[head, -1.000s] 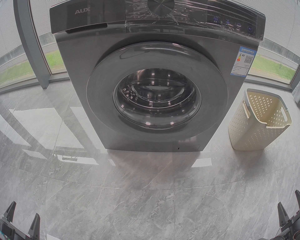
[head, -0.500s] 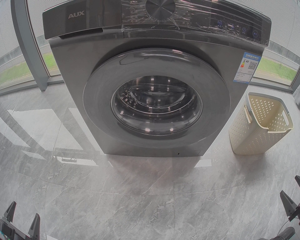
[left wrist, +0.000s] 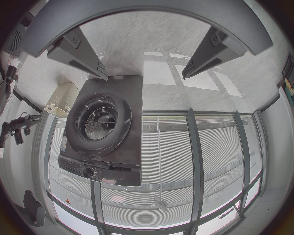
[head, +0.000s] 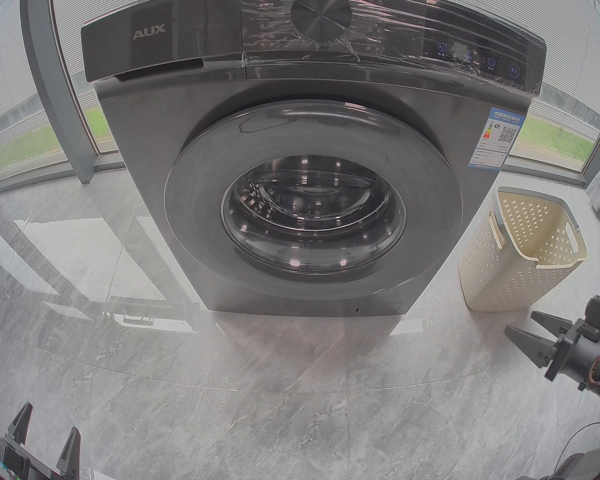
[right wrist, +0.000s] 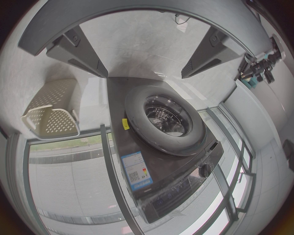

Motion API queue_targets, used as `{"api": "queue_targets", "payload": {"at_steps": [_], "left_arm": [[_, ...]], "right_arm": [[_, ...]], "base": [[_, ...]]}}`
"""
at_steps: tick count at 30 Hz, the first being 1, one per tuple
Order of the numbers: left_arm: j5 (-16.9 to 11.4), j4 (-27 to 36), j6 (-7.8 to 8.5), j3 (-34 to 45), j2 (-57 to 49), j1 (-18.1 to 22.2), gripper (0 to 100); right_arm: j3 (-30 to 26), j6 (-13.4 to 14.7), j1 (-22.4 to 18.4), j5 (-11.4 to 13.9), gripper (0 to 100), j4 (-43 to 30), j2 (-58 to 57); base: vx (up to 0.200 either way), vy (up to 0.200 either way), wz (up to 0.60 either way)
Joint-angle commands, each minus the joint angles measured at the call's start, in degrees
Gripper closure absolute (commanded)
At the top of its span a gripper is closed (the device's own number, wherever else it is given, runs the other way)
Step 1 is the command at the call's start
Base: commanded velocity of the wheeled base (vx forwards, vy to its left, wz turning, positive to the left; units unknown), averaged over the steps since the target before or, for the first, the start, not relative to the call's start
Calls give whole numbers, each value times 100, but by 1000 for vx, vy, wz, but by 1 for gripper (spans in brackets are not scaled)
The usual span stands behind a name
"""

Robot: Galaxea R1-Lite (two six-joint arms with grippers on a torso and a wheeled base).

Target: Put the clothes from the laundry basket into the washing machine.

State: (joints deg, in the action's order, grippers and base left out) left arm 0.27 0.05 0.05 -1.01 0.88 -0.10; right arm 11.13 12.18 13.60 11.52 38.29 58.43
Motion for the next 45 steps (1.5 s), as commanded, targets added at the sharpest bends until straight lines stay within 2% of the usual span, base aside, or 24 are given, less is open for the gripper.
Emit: {"api": "queue_targets", "payload": {"at_steps": [1, 3, 6, 9, 13, 19, 31, 37, 45], "left_arm": [[-9, -5, 4, 101, -53, 1, 0], [0, -5, 13, 101, -53, 1, 0], [-9, -5, 4, 101, -53, 1, 0], [-9, 4, 13, 101, -53, 1, 0], [-9, 4, 13, 101, -53, 1, 0], [-9, -5, 13, 101, -53, 1, 0], [-9, 4, 4, 101, -53, 1, 0], [-9, -5, 13, 101, -53, 1, 0], [-18, -5, 13, 101, -53, 1, 0]], "right_arm": [[258, 839, 1259, -431, 0, 1726, 2709], [302, 848, 1285, -440, 0, 2068, 2946], [495, 848, 1294, -660, 0, 2578, 3350], [583, 848, 1294, -757, 0, 2789, 3491], [654, 856, 1285, -757, 0, 2833, 3535], [908, 1059, 1294, -757, 0, 2842, 3535], [952, 1059, 1285, -757, 0, 2851, 3473], [970, 1059, 1285, -748, 0, 2859, 3412], [1172, 1067, 1215, -748, 0, 2859, 3412]], "base": [[0, 0, 0], [0, 0, 0], [0, 0, 0], [0, 0, 0], [0, 0, 0], [200, 0, 0], [0, 0, 0], [200, 0, 0], [0, 0, 0]]}}
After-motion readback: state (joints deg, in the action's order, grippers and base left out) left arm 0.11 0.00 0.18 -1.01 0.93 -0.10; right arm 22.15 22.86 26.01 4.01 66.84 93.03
